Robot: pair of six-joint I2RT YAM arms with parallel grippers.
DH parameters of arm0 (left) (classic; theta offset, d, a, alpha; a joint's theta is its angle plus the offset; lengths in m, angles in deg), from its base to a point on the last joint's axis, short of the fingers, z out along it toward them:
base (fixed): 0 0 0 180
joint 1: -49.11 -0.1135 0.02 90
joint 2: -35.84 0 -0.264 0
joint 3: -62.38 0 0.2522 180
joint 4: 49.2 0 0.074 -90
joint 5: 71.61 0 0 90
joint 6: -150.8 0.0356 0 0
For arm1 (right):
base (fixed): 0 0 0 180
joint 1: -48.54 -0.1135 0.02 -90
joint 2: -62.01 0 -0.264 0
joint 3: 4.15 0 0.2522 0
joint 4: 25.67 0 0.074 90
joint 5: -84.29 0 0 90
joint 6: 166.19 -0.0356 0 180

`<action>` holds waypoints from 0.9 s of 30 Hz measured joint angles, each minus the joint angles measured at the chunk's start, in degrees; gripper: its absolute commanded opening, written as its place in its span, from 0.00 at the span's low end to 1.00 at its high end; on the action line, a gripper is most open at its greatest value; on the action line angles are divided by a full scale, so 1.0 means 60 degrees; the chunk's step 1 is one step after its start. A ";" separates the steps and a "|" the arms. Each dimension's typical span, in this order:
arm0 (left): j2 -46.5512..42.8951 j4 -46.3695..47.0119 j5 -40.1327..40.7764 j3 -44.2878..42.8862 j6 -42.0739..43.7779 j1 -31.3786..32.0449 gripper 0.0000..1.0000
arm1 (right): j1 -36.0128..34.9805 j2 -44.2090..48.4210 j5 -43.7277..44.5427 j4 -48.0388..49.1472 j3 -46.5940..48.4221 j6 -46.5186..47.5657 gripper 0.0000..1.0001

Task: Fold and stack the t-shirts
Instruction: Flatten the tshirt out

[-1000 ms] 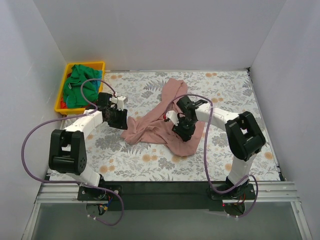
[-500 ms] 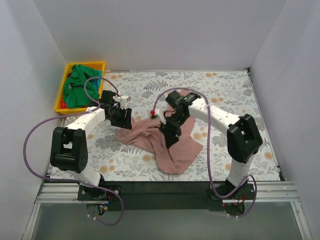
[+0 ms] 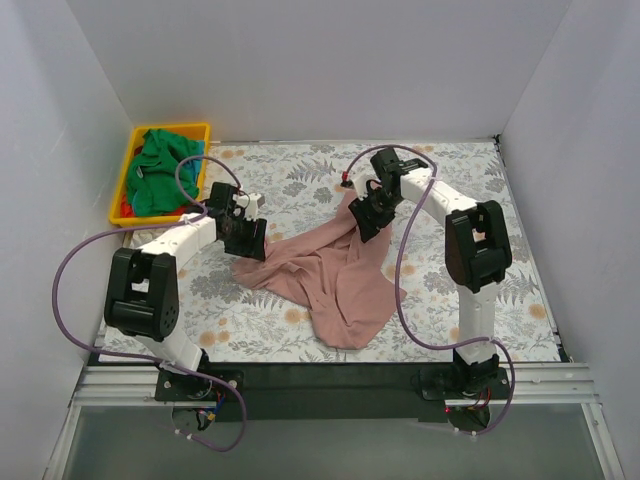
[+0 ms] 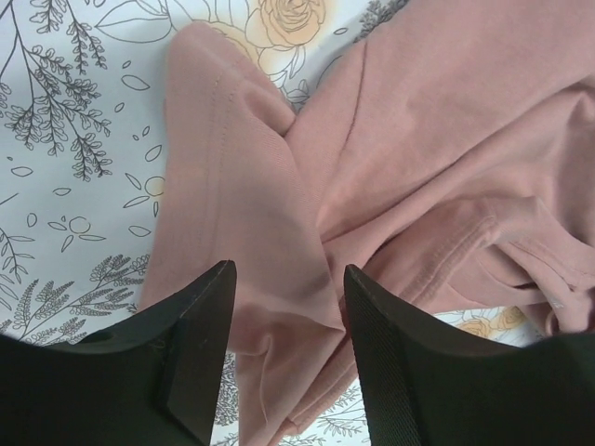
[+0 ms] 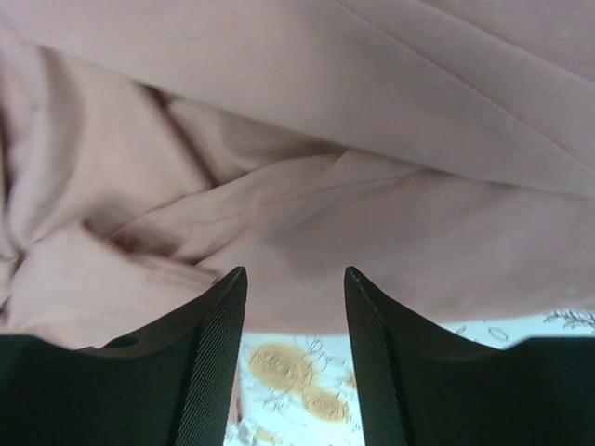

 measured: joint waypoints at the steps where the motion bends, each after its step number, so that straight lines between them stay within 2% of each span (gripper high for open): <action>1: 0.0051 0.0018 0.0047 0.0018 -0.0018 0.0000 0.50 | -0.0066 -0.0095 0.0237 0.0182 -0.0120 -0.0080 0.54; 3: 0.0138 0.0047 0.0109 0.0073 -0.0036 0.0000 0.47 | -0.0142 -0.0171 0.0699 0.0474 -0.0412 -0.0229 0.51; 7: 0.0419 0.0120 0.0240 0.0178 -0.0113 0.0000 0.29 | -0.0135 -0.0197 0.1574 0.0838 -0.0911 -0.0299 0.47; 8: 0.0528 0.0160 0.0280 0.0182 -0.0106 0.0004 0.21 | -0.0135 -0.0197 0.1778 0.0962 -0.1126 -0.0291 0.46; 11: 0.1013 0.0219 0.0521 0.0033 -0.0149 0.0000 0.09 | -0.0189 0.0379 0.2157 0.1636 -0.2149 -0.0124 0.45; 16: 0.1912 0.0215 0.0980 -0.1129 -0.0055 0.0000 0.03 | -0.1038 0.2127 0.2390 0.1883 -0.4535 0.0481 0.42; 18: 0.2361 0.0251 0.1042 -0.1749 -0.0018 0.0004 0.04 | -0.1880 0.2739 0.2157 0.1450 -0.5246 0.0739 0.42; 20: 0.2783 0.0229 0.1027 -0.2386 0.0011 0.0004 0.09 | -0.2969 0.3147 0.1377 0.0739 -0.5668 0.0933 0.46; 21: 0.2918 0.0226 0.0994 -0.2626 0.0029 0.0004 0.13 | -0.3490 0.3275 0.0882 0.0306 -0.5708 0.1038 0.53; 22: 0.2991 0.0208 0.0980 -0.2816 0.0058 0.0004 0.25 | -0.3920 0.3417 0.0364 -0.0058 -0.5690 0.1093 0.56; 23: 0.3027 0.0175 0.0984 -0.2962 0.0095 0.0000 0.30 | -0.4142 0.3592 -0.0051 -0.0401 -0.5599 0.1162 0.59; 25: 0.3020 0.0098 0.0954 -0.3118 0.0146 -0.0018 0.41 | -0.3905 0.4040 -0.0484 -0.0973 -0.5198 0.1217 0.64; 27: 0.2958 0.0047 0.0809 -0.3162 0.0160 -0.0080 0.45 | -0.3056 0.4426 -0.0590 -0.1202 -0.4524 0.1239 0.64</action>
